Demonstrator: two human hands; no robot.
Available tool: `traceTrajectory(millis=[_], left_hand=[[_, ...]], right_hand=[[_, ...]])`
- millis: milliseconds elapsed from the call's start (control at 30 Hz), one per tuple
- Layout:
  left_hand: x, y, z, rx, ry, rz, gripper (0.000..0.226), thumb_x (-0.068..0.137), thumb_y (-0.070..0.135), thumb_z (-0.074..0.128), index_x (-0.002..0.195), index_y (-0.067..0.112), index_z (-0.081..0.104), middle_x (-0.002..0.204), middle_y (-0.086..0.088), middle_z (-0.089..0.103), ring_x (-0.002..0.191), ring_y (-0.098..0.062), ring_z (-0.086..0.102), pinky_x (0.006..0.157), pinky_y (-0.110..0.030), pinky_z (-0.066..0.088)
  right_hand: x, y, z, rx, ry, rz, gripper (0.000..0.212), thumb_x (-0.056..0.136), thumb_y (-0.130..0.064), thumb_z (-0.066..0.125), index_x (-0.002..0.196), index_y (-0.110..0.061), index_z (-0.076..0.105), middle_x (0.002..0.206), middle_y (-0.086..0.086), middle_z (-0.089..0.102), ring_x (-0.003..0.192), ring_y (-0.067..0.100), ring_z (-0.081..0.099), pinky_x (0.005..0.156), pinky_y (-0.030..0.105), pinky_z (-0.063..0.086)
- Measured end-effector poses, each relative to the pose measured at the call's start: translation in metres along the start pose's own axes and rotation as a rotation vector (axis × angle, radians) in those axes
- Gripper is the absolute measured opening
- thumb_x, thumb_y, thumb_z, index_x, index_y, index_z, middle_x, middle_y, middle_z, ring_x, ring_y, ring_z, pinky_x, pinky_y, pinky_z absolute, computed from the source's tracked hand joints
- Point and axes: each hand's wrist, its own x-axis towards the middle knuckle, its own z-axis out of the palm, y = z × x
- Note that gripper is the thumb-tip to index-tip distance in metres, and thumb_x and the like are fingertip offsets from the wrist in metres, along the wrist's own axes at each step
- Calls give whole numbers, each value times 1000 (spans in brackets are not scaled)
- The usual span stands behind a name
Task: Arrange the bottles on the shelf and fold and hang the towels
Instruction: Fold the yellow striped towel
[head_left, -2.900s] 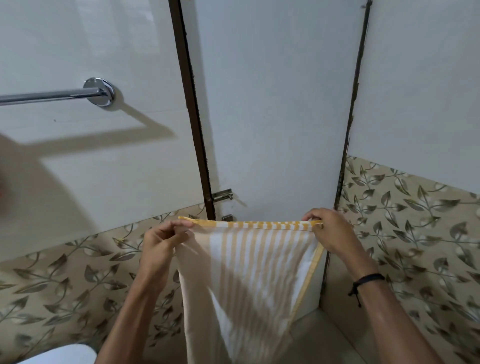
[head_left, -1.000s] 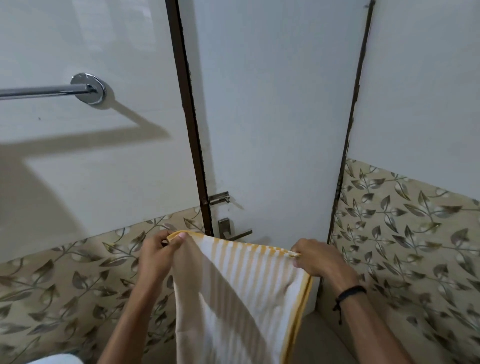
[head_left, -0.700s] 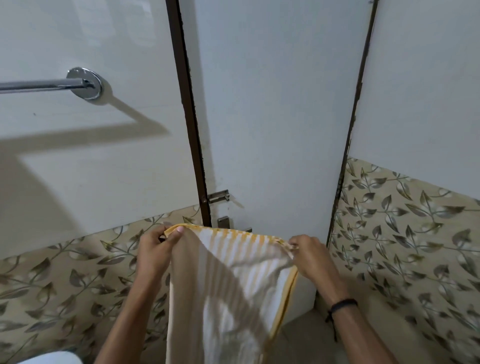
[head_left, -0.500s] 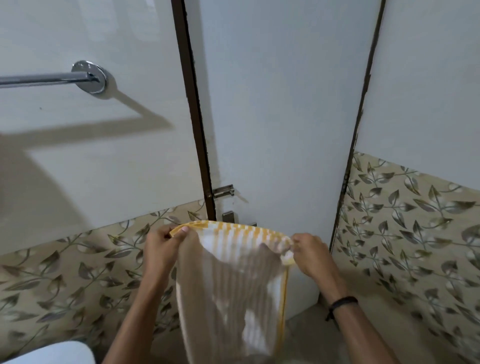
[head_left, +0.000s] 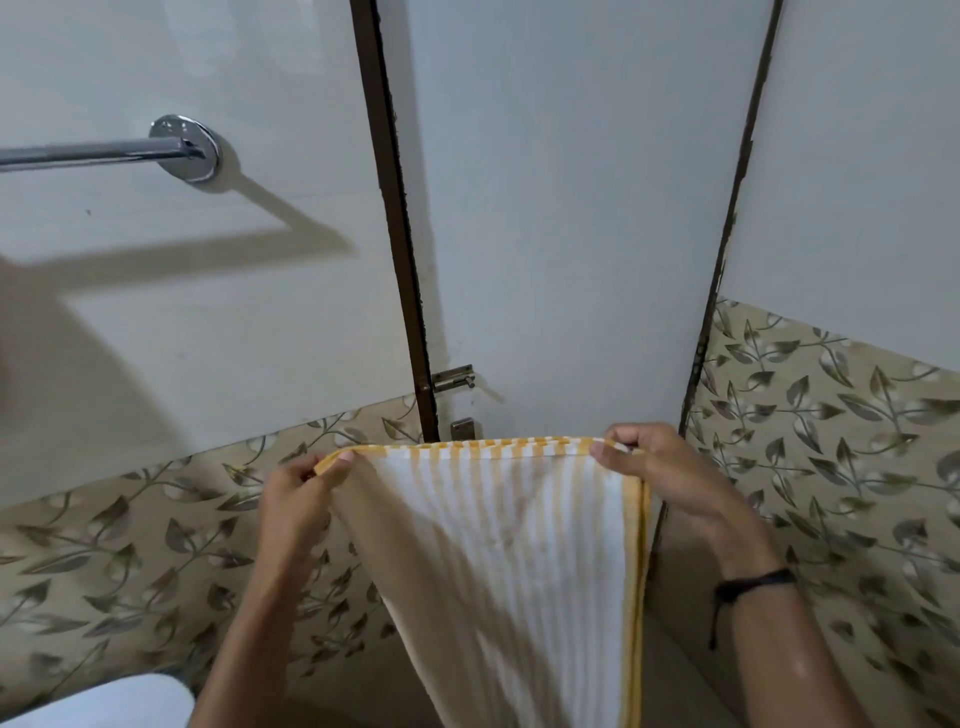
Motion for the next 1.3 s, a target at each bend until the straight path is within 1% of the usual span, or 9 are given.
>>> traceTrajectory(millis=[100, 167, 300, 433, 533, 767, 933, 1067, 1300], left_hand=[[-7, 23, -11, -64, -120, 53, 19, 97, 15, 65, 82, 6, 73, 58, 9, 61, 52, -5, 53, 49, -18, 41], [-7, 35, -8, -66, -163, 17, 20, 97, 13, 63, 81, 3, 70, 52, 10, 59, 43, -1, 51, 40, -12, 38], [-1, 33, 28, 29, -38, -116, 23, 72, 26, 74, 62, 10, 61, 54, -3, 51, 55, -17, 47, 55, -26, 40], [-20, 24, 75, -103, -79, -254, 19, 86, 10, 69, 67, 8, 67, 60, -8, 58, 55, -21, 54, 56, -29, 47], [-46, 22, 97, -108, -149, -201, 22, 92, 4, 66, 71, 0, 67, 63, -10, 64, 59, -22, 63, 51, -27, 56], [-72, 3, 114, 31, -289, -53, 29, 94, 17, 66, 69, 5, 76, 69, -14, 75, 73, -24, 77, 85, -47, 62], [-90, -5, 113, 70, -325, -48, 23, 95, 16, 66, 80, 18, 82, 76, -5, 79, 76, -16, 77, 82, -39, 62], [-111, -7, 112, 142, -259, -59, 28, 90, 16, 69, 63, 18, 78, 59, -2, 72, 56, -11, 62, 63, -30, 48], [-134, -6, 111, 193, -338, -82, 25, 93, 32, 67, 73, 29, 82, 68, 5, 76, 73, -18, 71, 76, -41, 55]], right_hand=[[0, -6, -24, 90, -92, -39, 32, 93, -24, 67, 81, 4, 63, 79, 9, 55, 78, 19, 51, 78, 28, 40], [15, -3, -22, 28, 22, -2, 34, 95, -26, 67, 78, 3, 61, 77, 10, 53, 76, 21, 50, 70, 30, 37], [52, 3, 29, -470, 369, 194, 40, 93, -38, 65, 64, -12, 55, 69, 4, 58, 82, 32, 65, 64, 31, 38], [44, 5, 84, -144, 387, 220, 44, 86, -40, 71, 62, -6, 55, 49, 6, 59, 60, 31, 71, 64, 37, 55], [29, 3, 111, -67, 359, 174, 43, 85, -35, 74, 56, -15, 49, 42, -4, 54, 47, 24, 67, 52, 32, 50], [2, 2, 126, -211, 313, 114, 19, 90, -31, 65, 79, -17, 68, 74, -2, 68, 68, 18, 61, 54, 27, 39], [-20, 15, 124, -224, 126, 45, 15, 95, -30, 59, 103, -21, 69, 97, -3, 59, 83, 14, 62, 69, 28, 51], [-41, 29, 132, -354, 6, -1, 46, 87, -24, 72, 129, -23, 54, 116, -3, 43, 106, 15, 55, 89, 31, 53], [-57, 45, 138, -377, 225, -49, 28, 96, -14, 61, 124, -17, 63, 107, -2, 50, 93, 14, 57, 71, 18, 45]])
